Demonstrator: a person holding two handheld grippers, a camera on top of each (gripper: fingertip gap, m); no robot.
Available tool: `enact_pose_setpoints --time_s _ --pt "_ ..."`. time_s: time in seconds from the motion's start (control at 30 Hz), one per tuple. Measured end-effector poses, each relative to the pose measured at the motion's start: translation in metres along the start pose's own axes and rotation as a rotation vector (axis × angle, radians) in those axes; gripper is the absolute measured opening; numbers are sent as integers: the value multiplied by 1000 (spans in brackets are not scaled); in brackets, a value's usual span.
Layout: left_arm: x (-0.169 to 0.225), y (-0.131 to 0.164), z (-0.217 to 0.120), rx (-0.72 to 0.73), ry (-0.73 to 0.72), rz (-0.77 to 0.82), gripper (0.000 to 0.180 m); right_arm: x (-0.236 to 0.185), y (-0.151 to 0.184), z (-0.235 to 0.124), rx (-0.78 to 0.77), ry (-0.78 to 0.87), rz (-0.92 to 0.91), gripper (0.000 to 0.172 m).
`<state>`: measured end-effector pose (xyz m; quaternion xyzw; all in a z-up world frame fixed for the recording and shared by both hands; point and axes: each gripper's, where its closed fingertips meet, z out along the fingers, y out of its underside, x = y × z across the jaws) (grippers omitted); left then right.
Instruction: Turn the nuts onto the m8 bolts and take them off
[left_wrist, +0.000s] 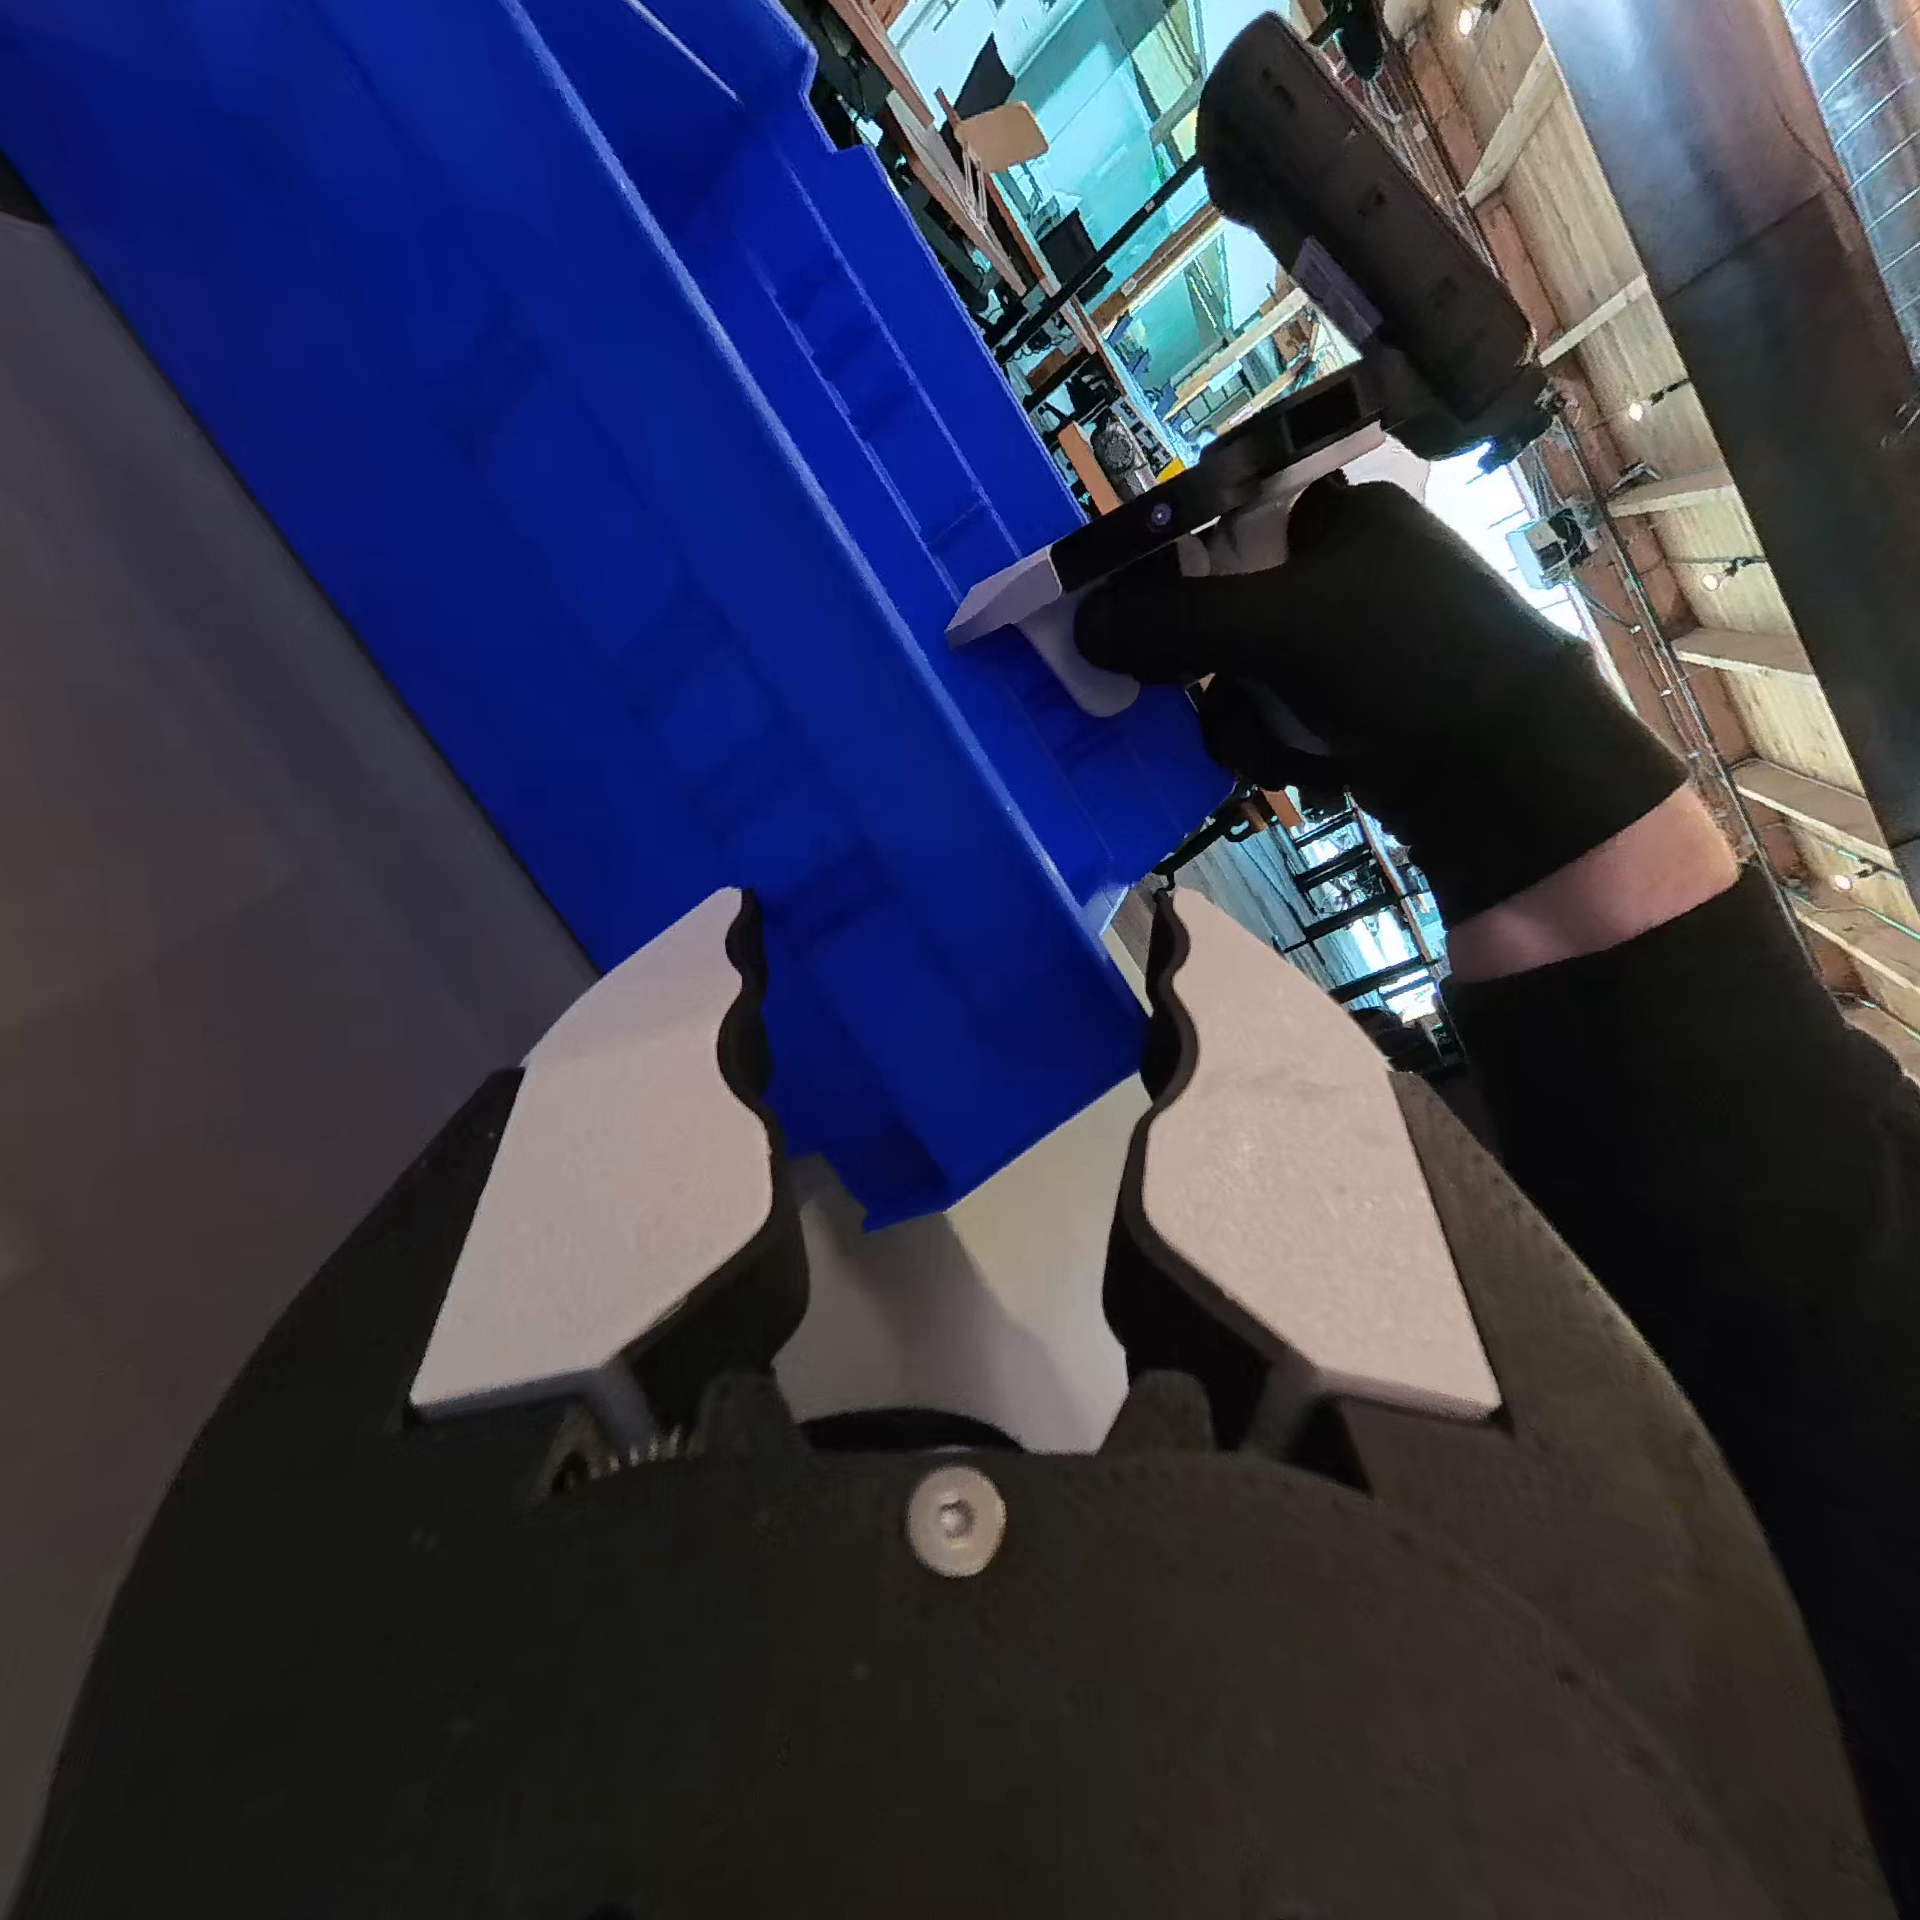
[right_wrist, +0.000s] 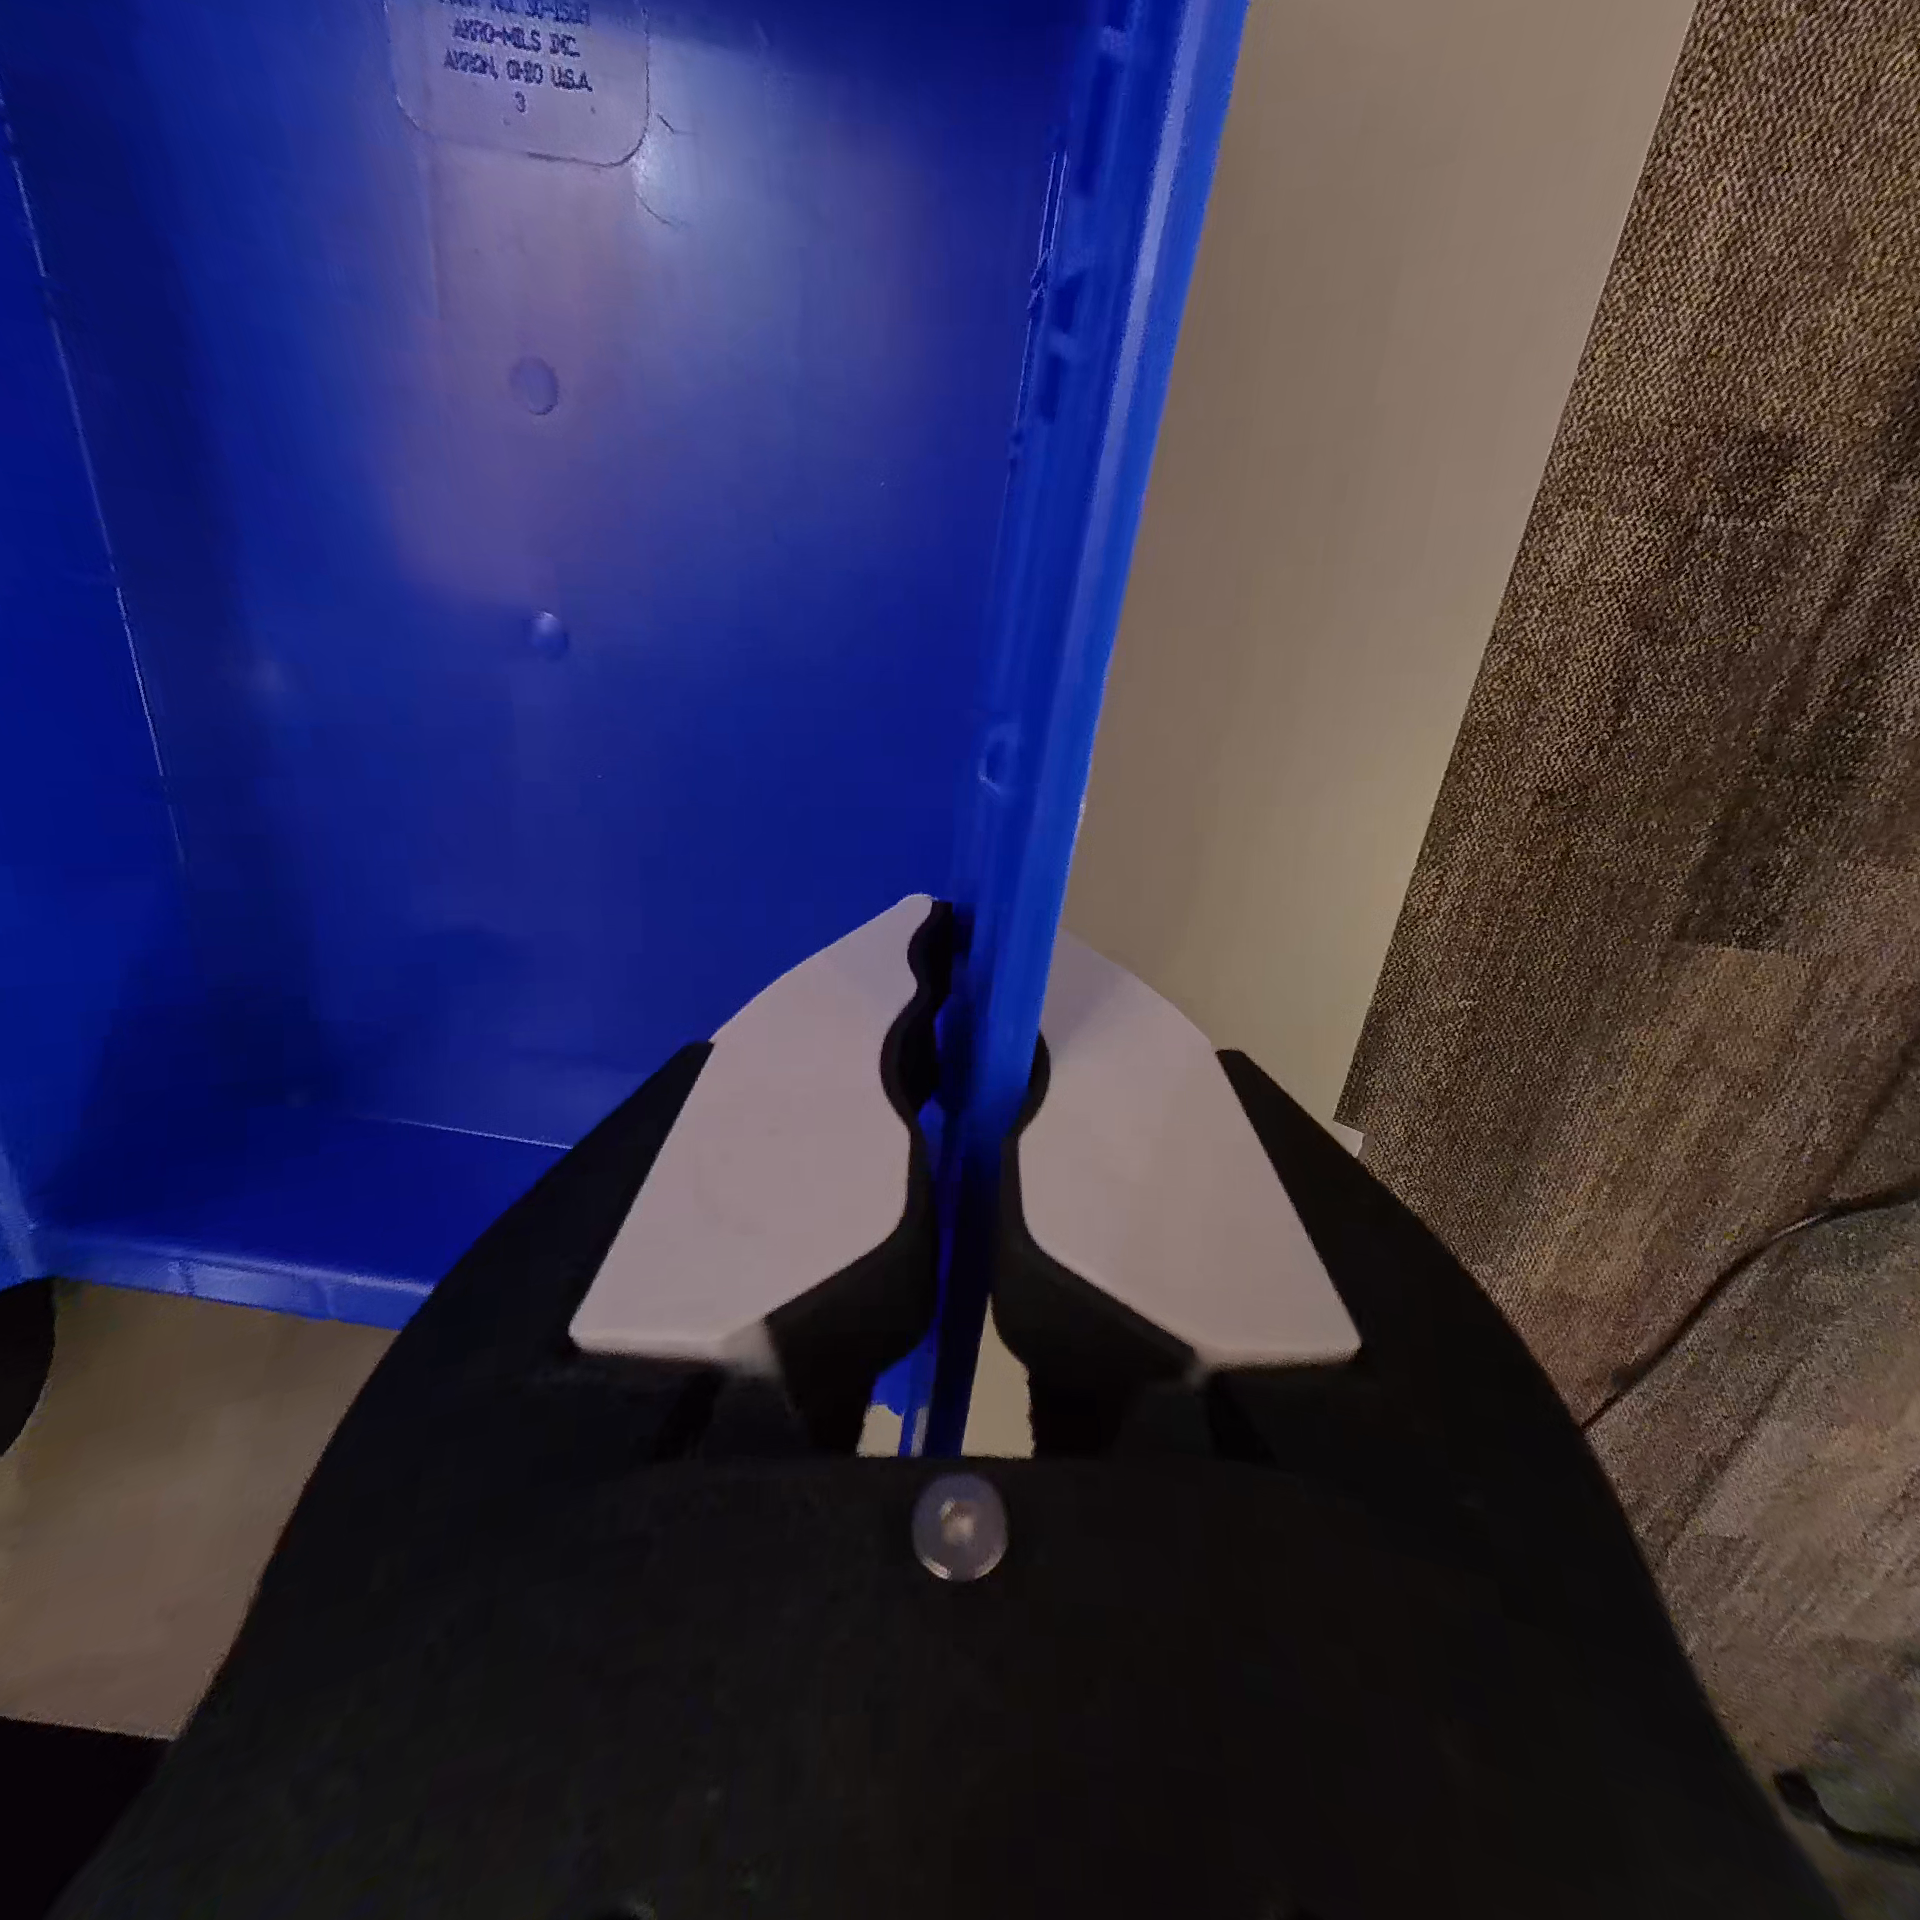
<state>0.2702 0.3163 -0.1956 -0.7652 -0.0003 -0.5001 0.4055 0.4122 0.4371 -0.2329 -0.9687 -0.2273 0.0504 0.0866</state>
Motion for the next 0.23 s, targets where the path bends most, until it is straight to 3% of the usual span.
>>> enact_pose_setpoints --time_s 0.1,0.17,0.23 --pt "2 0 -2 6 31 -4 77 0 -2 -2 25 -10 -3 8" --pt "2 1 -6 12 15 10 84 0 -11 -13 106 -31 17 43" --pt "5 1 -14 19 -22 71 92 6 -14 -33 173 23 0 54"
